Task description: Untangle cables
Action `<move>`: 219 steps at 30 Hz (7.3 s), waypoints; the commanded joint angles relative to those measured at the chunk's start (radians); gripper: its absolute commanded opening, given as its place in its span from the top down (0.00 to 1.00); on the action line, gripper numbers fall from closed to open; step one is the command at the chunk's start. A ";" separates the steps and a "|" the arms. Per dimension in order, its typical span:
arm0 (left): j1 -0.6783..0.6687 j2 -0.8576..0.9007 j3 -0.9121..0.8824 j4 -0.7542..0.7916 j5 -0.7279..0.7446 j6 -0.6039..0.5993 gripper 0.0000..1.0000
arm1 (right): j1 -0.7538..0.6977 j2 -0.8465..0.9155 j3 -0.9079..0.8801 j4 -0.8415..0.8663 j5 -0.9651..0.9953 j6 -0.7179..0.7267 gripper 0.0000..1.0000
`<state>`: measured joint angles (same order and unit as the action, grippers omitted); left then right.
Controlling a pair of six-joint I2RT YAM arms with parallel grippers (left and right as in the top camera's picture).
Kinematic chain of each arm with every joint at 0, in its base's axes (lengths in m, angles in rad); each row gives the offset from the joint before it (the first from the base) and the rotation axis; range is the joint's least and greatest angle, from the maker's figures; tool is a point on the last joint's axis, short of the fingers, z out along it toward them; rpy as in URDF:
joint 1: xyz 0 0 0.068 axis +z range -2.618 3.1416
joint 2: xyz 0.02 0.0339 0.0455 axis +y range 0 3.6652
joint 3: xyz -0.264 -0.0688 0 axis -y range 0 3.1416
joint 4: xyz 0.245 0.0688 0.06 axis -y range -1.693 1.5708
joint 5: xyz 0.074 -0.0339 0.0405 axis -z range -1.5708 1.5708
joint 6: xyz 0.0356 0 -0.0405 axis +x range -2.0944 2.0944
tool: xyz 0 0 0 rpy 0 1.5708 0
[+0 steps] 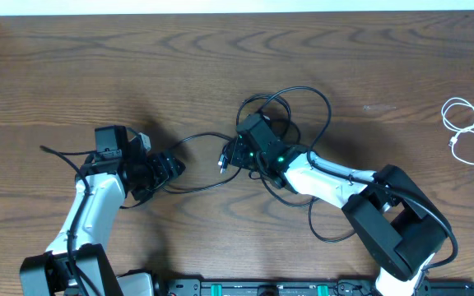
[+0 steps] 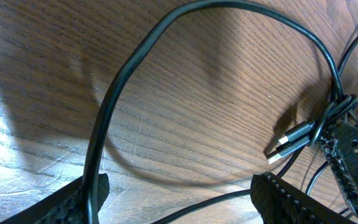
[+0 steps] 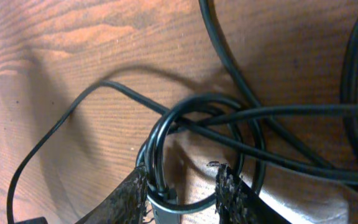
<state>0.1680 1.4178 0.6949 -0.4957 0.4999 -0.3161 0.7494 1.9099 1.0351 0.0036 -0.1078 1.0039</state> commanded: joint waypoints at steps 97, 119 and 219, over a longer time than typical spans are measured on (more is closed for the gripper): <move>-0.001 0.006 0.000 0.027 0.320 0.218 0.92 | 0.051 -0.051 0.126 -0.061 -0.660 -0.573 0.40; -0.001 0.006 0.000 0.026 0.320 0.218 0.92 | 0.043 -0.051 0.126 -0.067 -0.303 -0.219 0.87; -0.001 0.006 0.000 0.027 0.319 0.218 0.92 | 0.046 -0.038 0.126 -0.200 0.296 -0.556 0.59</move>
<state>0.1719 1.4178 0.6949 -0.4664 0.8066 -0.1040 0.7979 1.8469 1.1511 -0.1871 0.1829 0.4187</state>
